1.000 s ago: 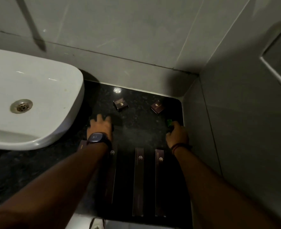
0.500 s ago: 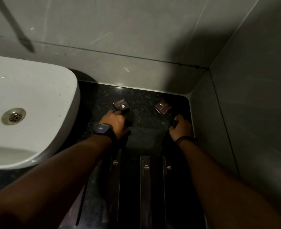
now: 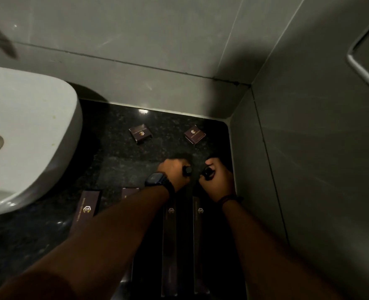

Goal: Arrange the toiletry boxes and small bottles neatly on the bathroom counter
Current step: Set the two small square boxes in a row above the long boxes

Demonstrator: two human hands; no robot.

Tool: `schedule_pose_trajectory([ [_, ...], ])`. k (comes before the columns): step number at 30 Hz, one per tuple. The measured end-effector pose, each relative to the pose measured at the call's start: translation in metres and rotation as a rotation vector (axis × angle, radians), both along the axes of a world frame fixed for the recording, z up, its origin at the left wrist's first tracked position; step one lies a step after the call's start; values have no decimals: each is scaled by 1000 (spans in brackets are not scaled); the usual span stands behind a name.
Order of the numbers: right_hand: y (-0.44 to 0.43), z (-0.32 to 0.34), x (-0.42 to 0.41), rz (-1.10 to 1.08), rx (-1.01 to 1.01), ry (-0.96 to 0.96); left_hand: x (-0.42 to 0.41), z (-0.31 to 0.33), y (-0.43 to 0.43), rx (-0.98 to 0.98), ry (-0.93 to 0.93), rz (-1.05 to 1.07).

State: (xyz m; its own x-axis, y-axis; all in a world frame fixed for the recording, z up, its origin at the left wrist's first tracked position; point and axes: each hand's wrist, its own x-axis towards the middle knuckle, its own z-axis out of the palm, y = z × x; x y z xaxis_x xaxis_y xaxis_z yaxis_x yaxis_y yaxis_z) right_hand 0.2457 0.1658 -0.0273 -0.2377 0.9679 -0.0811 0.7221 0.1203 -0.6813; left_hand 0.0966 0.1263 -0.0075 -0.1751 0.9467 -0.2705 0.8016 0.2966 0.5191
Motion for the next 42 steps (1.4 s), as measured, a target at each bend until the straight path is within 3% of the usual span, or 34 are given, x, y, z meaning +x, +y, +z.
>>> schedule_pose_trajectory([
  [4,-1,0,2,62,-26,-21,-4,-5,-2,-17,-56,-14],
  [10,5,20,-2,-40,345,-66,-37,-1,-12,160,10,101],
  [15,37,39,-36,-11,274,-120,-93,17,-6,282,77,245],
  [21,87,37,-73,158,181,-318,-144,22,9,193,139,209],
  [26,124,27,-89,283,-26,-494,-154,8,33,41,177,243],
  [33,123,19,-117,371,-10,-447,-155,-1,39,-63,185,161],
  [42,61,24,-144,521,-114,-496,-157,14,-9,-298,301,257],
])
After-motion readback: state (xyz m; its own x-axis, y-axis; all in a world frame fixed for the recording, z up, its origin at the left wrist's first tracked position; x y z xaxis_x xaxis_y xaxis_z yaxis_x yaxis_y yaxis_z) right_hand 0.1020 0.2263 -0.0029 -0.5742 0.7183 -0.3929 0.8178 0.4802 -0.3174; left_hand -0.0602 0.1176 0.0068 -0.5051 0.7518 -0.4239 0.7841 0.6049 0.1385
